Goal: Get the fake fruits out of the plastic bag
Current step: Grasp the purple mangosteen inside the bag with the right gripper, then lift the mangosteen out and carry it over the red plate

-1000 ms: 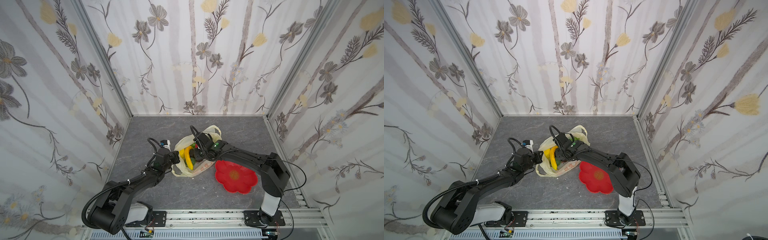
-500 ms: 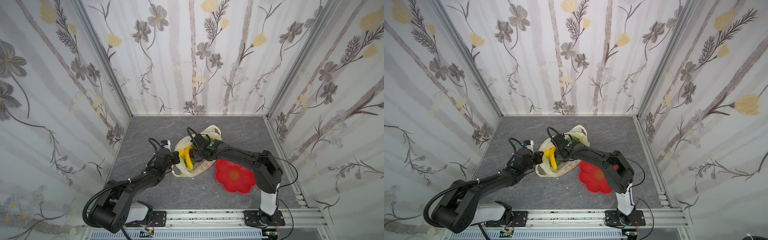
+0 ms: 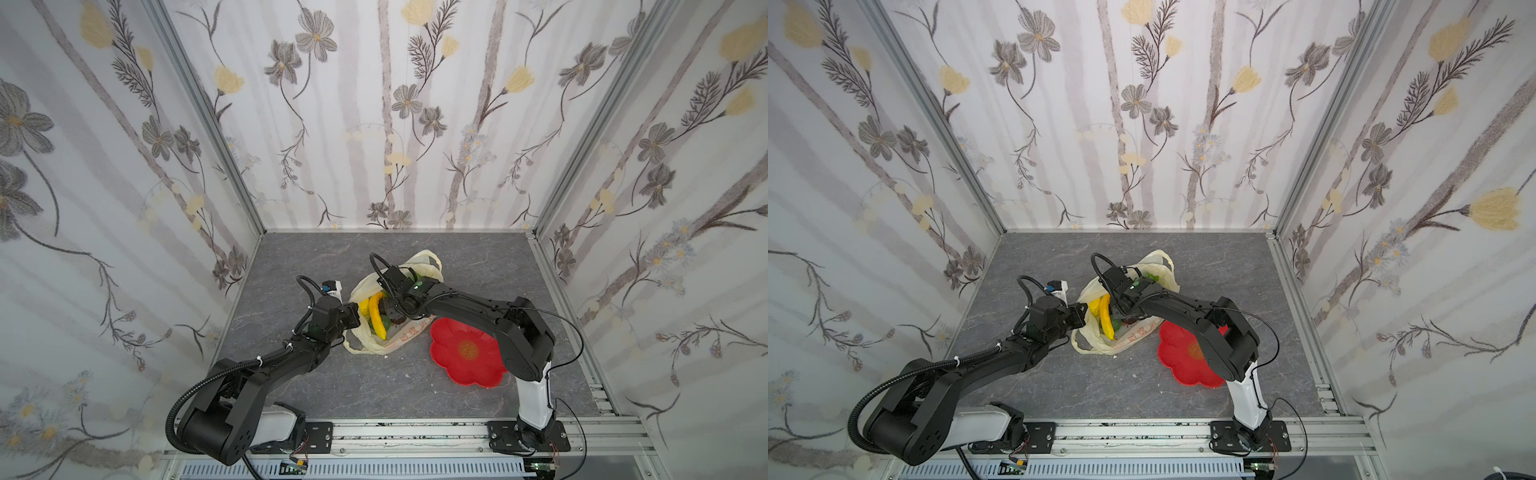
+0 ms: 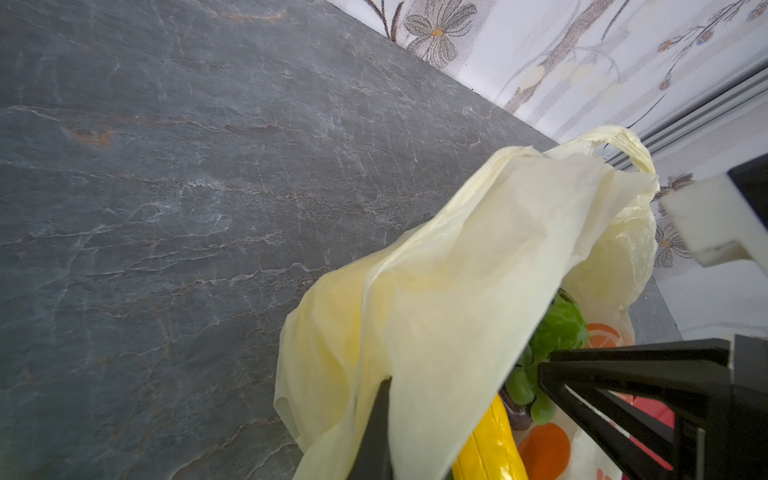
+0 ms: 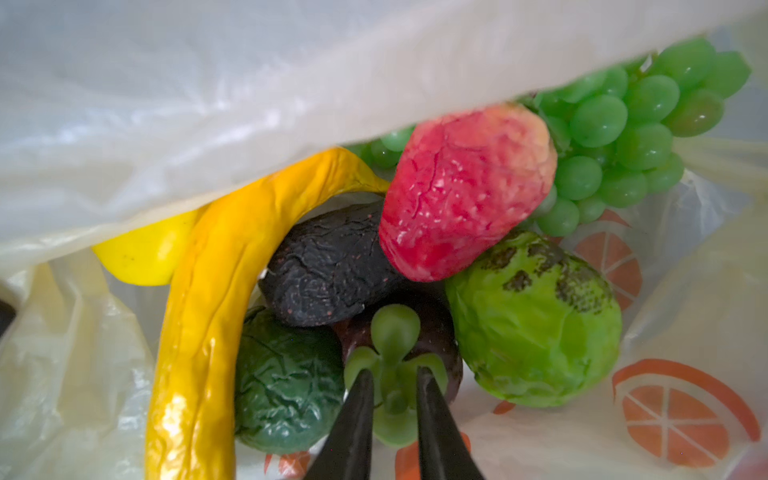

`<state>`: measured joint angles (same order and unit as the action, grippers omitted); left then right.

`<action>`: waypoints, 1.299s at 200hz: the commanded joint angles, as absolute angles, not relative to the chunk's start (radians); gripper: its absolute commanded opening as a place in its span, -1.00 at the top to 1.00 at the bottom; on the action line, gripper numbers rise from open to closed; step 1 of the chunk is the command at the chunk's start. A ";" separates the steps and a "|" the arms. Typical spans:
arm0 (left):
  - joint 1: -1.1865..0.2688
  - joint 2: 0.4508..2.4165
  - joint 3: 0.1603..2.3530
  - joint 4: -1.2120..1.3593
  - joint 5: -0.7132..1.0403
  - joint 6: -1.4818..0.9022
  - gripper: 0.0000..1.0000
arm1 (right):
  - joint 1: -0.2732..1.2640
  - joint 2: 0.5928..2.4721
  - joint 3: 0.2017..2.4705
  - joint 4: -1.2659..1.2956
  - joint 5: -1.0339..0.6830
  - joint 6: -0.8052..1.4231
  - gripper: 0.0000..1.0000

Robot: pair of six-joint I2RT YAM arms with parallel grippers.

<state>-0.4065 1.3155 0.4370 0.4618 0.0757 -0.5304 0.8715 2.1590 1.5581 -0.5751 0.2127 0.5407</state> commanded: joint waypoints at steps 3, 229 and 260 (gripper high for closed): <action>-0.407 1.318 0.440 0.494 0.074 -0.532 1.00 | 0.871 2.171 1.569 -0.562 0.230 0.537 0.57; -0.408 1.323 0.439 0.494 0.069 -0.524 0.88 | 0.841 1.742 1.326 -0.560 0.204 0.541 0.75; -0.408 1.320 0.440 0.494 0.070 -0.525 0.87 | 0.776 1.558 1.202 -0.584 0.202 0.549 0.75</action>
<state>-0.4076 1.3228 0.4370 0.4671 0.0750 -0.5270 0.8188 1.6619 1.2675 -0.5781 0.1902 0.5411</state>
